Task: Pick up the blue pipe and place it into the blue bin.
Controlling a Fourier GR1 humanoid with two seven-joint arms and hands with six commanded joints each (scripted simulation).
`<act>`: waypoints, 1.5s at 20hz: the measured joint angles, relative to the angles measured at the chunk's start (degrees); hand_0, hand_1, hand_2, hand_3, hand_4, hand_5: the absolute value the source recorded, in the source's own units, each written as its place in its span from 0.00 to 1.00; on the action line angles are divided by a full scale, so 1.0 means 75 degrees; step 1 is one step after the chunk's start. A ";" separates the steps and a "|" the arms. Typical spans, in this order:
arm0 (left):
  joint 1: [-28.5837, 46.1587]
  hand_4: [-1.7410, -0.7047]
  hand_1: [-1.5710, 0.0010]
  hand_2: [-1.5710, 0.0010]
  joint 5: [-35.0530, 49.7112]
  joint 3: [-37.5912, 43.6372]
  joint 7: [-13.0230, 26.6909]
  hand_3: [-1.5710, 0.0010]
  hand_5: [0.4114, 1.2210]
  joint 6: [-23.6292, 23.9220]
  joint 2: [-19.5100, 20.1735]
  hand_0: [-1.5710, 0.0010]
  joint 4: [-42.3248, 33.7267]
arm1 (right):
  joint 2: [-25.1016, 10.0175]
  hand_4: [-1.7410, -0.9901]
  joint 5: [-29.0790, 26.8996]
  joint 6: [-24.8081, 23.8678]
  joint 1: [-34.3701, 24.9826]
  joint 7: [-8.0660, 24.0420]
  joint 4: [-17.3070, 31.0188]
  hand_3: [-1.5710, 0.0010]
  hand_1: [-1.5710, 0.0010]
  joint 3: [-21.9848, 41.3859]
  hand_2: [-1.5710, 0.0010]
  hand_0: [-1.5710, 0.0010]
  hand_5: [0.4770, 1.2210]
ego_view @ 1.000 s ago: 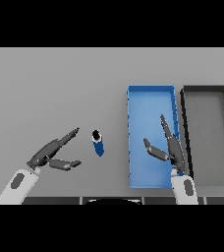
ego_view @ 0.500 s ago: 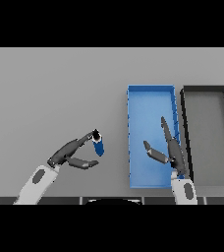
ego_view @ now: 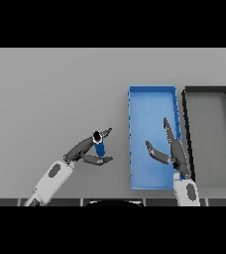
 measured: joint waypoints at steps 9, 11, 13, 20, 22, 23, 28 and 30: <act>0.0005 0.14 0.23 0.22 0.0125 -0.0095 -0.0165 0.25 0.82 0.0129 -0.0598 0.28 0.0093 | 0.0007 0.72 -0.0036 0.0019 0.0027 -0.0092 0.0059 1.00 1.00 -0.0025 1.00 1.00 0.17; 0.0049 0.09 0.15 0.14 0.0102 -0.0174 -0.0408 0.19 0.88 0.0157 -0.0514 0.18 0.0074 | -0.0002 0.73 0.0013 -0.0001 -0.0013 -0.0055 0.0151 1.00 1.00 -0.0028 1.00 1.00 0.17; 0.0064 0.06 0.10 0.09 -0.0021 -0.0204 -0.0502 0.14 0.92 0.0332 -0.0535 0.11 0.0053 | -0.0045 0.73 -0.0059 0.0025 -0.0046 -0.0002 0.0112 1.00 1.00 -0.0081 1.00 1.00 0.17; -0.0052 0.01 0.02 0.02 0.0190 -0.0182 -0.0590 0.07 0.98 0.0587 -0.0801 0.02 -0.0876 | -0.0076 0.76 0.0055 0.0006 0.0083 -0.0061 0.0072 1.00 1.00 -0.0040 1.00 1.00 0.17; -0.0203 0.01 0.01 0.01 0.0283 -0.0206 -0.0322 0.06 0.99 0.0579 -0.0823 0.02 -0.1226 | -0.0076 0.78 0.0115 -0.0046 0.0096 -0.0187 0.0052 1.00 1.00 -0.0037 1.00 1.00 0.16; -0.0271 0.01 0.01 0.01 0.0310 -0.0247 -0.0159 0.06 0.99 0.0555 -0.0827 0.01 -0.1386 | -0.0092 0.79 0.0066 -0.0052 0.0035 -0.0098 0.0032 1.00 1.00 -0.0087 1.00 1.00 0.16; -0.0231 0.00 0.00 0.00 0.0249 -0.0399 0.0428 0.05 1.00 0.0595 -0.0727 0.00 -0.1807 | -0.0146 0.82 0.0063 -0.0049 0.0067 -0.0297 0.0091 1.00 1.00 -0.0132 1.00 1.00 0.17; -0.0338 0.00 0.00 0.00 0.0173 -0.0407 0.0549 0.05 1.00 0.0646 -0.0812 0.00 -0.1713 | -0.0086 0.80 0.0126 -0.0106 0.0146 -0.0354 0.0101 1.00 1.00 -0.0097 1.00 1.00 0.17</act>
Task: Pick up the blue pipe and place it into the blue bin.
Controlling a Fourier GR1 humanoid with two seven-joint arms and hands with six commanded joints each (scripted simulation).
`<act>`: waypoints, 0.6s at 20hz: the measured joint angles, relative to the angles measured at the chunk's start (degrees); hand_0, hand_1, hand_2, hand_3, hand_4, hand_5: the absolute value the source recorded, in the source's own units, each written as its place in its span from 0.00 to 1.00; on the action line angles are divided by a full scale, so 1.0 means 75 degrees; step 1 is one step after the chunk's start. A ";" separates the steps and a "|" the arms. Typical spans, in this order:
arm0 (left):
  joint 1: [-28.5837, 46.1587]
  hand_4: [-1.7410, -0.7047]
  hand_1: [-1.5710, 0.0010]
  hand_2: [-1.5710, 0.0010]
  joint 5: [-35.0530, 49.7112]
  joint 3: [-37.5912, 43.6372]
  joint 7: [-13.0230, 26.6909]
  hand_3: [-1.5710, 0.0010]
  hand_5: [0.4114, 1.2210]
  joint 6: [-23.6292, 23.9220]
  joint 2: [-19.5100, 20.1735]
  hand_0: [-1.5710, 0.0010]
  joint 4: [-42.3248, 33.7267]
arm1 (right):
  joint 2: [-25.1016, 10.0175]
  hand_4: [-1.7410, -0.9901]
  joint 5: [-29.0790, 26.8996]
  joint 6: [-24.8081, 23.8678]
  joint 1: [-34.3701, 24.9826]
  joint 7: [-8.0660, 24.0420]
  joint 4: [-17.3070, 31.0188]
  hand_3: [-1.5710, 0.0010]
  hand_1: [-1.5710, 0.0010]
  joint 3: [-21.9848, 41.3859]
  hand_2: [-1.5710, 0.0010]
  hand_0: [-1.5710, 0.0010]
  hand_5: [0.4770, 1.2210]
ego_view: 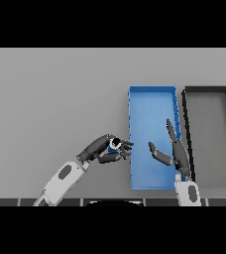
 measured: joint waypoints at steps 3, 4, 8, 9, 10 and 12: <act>0.0016 0.00 0.00 0.00 0.0003 0.0035 0.0030 0.05 1.00 -0.0013 0.0132 0.00 -0.0112 | 0.0128 0.75 0.0060 -0.0120 0.0250 -0.0006 -0.0091 1.00 1.00 0.0046 1.00 1.00 0.17; 0.0003 0.00 0.00 0.00 -0.0013 0.0009 0.0044 0.05 1.00 -0.0024 0.0087 0.00 -0.0059 | 0.0149 0.75 0.0061 -0.0154 0.0244 0.0077 -0.0081 1.00 1.00 0.0031 1.00 1.00 0.17; 0.0006 0.00 0.00 0.00 -0.0059 -0.0039 0.0173 0.05 1.00 -0.0023 0.0074 0.00 -0.0031 | 0.0075 0.70 -0.1181 0.0650 0.0352 -0.0383 -0.0687 1.00 1.00 -0.0090 1.00 1.00 0.15; 0.0013 0.00 0.00 0.00 0.0004 0.0006 0.0110 0.05 1.00 -0.0048 0.0088 0.00 -0.0043 | -0.0088 0.68 -0.1646 0.1055 0.0264 -0.0299 -0.0881 1.00 1.00 -0.0099 1.00 1.00 0.13; 0.0013 0.00 0.00 0.00 -0.0045 -0.0073 0.0145 0.05 1.00 -0.0022 0.0002 0.00 -0.0044 | -0.0333 0.65 -0.2003 0.1421 0.0141 -0.0105 -0.1166 1.00 1.00 -0.0066 1.00 1.00 0.11; -0.0014 0.00 0.00 0.00 -0.0075 -0.0051 0.0092 0.05 1.00 -0.0044 0.0036 0.00 0.0006 | -0.0905 0.58 -0.2821 0.2042 -0.0113 0.0457 -0.1742 1.00 1.00 -0.0075 1.00 1.00 0.05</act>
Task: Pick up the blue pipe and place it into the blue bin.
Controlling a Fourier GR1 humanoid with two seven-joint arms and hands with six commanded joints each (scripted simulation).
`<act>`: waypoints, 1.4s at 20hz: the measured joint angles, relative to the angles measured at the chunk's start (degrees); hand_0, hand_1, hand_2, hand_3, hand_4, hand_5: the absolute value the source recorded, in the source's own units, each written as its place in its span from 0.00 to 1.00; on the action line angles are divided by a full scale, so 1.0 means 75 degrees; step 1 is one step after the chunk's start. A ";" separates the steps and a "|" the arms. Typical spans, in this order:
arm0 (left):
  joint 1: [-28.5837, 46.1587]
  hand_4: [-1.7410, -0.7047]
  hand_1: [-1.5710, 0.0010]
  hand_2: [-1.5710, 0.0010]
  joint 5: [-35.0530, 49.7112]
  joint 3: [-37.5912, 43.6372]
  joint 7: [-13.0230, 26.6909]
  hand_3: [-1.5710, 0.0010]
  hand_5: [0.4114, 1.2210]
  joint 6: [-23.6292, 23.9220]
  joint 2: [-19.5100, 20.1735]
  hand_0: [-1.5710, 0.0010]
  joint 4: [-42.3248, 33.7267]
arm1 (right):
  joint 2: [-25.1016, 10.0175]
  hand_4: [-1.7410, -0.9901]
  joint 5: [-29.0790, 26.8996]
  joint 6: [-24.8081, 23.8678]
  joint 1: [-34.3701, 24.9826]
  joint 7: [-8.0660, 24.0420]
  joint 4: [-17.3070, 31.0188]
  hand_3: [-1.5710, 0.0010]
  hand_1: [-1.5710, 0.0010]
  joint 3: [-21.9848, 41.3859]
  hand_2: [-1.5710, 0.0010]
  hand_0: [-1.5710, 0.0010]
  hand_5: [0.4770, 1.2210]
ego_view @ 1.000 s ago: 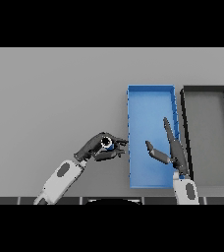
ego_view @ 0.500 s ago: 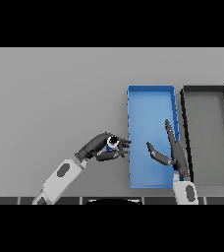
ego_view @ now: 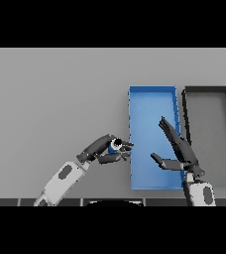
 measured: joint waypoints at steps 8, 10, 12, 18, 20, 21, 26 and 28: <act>-0.0232 0.00 0.00 0.00 -0.0007 0.0085 0.0098 0.06 1.00 -0.0027 0.0019 0.00 0.0015 | -0.0563 0.58 -0.0655 0.0942 -0.1914 0.2168 -0.0502 1.00 1.00 0.1132 1.00 1.00 0.06; -0.0091 0.00 0.00 0.00 0.0082 0.0076 -0.0076 0.05 1.00 -0.0174 0.0132 0.00 -0.0051 | -0.0499 0.62 -0.0510 0.1118 -0.2248 0.2163 -0.0396 1.00 1.00 0.1362 1.00 1.00 0.07; -0.0127 0.00 0.00 0.00 0.0114 0.0067 0.0018 0.04 1.00 -0.0198 0.0110 0.00 -0.0077 | -0.0301 0.67 -0.0496 0.1229 -0.2609 0.2399 -0.0220 1.00 1.00 0.1633 1.00 1.00 0.07; -0.0062 0.00 0.00 0.00 0.0085 0.0042 -0.0151 0.02 1.00 -0.0340 0.0130 0.00 -0.0058 | 0.0308 0.70 -0.0339 0.1315 -0.3772 0.2959 0.0520 1.00 1.00 0.2065 1.00 1.00 0.05; -0.0042 0.00 0.00 0.00 -0.0162 -0.0029 -0.0260 0.02 1.00 -0.0279 0.0152 0.00 -0.0004 | 0.0513 0.69 -0.0349 0.1400 -0.3968 0.2879 0.0780 1.00 0.99 0.2139 0.98 1.00 0.04; -0.0084 0.00 0.00 0.00 -0.0011 0.0020 -0.0174 0.06 1.00 -0.0339 0.0118 0.00 -0.0044 | 0.0613 0.66 -0.0350 0.1437 -0.4128 0.2873 0.0900 0.97 0.95 0.2170 0.93 0.97 0.04; -0.0237 0.20 0.55 0.56 -0.0561 -0.0212 0.0892 0.63 1.00 -0.0637 0.0520 0.51 -0.0131 | 0.0823 0.34 -0.0392 0.1790 -0.4742 0.2932 0.1385 0.51 0.44 0.2295 0.42 0.43 0.10; -0.0249 0.13 0.35 0.38 -0.0715 -0.0044 0.0764 0.40 1.00 -0.0441 0.0284 0.32 -0.0020 | 0.0969 0.24 -0.0834 0.1870 -0.4832 0.2813 0.1536 0.39 0.28 0.2341 0.27 0.28 0.25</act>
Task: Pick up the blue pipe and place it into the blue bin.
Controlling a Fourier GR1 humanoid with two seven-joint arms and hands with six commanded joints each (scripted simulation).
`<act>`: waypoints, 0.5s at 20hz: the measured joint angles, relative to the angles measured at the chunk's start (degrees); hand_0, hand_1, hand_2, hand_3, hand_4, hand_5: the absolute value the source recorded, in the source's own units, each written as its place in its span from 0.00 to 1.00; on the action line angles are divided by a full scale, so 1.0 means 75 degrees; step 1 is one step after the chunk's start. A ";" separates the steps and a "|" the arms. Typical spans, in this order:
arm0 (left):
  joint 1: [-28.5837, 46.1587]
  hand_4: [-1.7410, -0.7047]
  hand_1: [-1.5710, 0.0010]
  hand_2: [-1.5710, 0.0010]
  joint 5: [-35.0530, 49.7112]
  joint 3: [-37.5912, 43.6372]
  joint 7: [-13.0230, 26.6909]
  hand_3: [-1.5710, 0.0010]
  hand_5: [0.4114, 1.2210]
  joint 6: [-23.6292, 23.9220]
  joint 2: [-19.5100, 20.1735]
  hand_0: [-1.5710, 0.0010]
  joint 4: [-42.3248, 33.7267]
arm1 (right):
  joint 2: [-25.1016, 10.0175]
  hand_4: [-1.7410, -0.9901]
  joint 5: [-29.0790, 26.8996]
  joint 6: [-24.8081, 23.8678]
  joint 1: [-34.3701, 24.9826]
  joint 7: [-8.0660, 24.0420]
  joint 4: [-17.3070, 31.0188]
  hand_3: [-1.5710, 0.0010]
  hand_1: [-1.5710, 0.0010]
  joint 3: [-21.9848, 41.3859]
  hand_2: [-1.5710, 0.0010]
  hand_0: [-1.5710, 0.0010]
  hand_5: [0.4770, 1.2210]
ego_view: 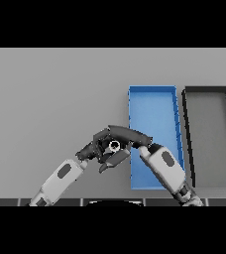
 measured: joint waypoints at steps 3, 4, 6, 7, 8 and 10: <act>0.0221 0.07 0.18 0.24 0.0462 0.0231 -0.0526 0.21 1.00 0.0027 -0.0187 0.17 -0.0123 | 0.0020 0.36 -0.0512 0.0087 0.0062 0.0286 0.0199 0.20 0.15 -0.0003 0.14 0.14 0.58; 0.0243 0.05 0.14 0.20 0.0524 0.0266 -0.0687 0.16 1.00 0.0003 -0.0261 0.13 -0.0061 | 0.0060 0.39 -0.0477 0.0059 0.0111 0.0166 0.0219 0.16 0.12 -0.0006 0.11 0.11 0.66; 0.0236 0.03 0.09 0.14 0.0651 0.0348 -0.0782 0.11 1.00 -0.0012 -0.0370 0.08 -0.0085 | 0.0055 0.39 0.0004 -0.0041 0.0101 -0.0373 0.0133 0.10 0.07 0.0102 0.07 0.07 0.78; 0.0169 0.03 0.07 0.13 0.0609 0.0332 -0.0738 0.08 1.00 -0.0042 -0.0350 0.07 0.0046 | -0.0066 0.38 0.0307 0.0039 0.0122 -0.0468 0.0122 0.08 0.06 0.0127 0.06 0.06 0.83; 0.0219 0.02 0.06 0.11 0.0707 0.0369 -0.0719 0.07 1.00 -0.0113 -0.0306 0.05 0.0052 | -0.0096 0.37 0.0437 0.0064 0.0148 -0.0597 0.0121 0.07 0.05 0.0174 0.05 0.05 0.86; 0.0205 0.01 0.04 0.12 0.0738 0.0365 -0.0835 0.04 1.00 -0.0083 -0.0296 0.03 0.0013 | -0.0150 0.35 0.0319 0.0077 0.0185 -0.0687 0.0022 0.04 0.03 0.0155 0.03 0.03 0.91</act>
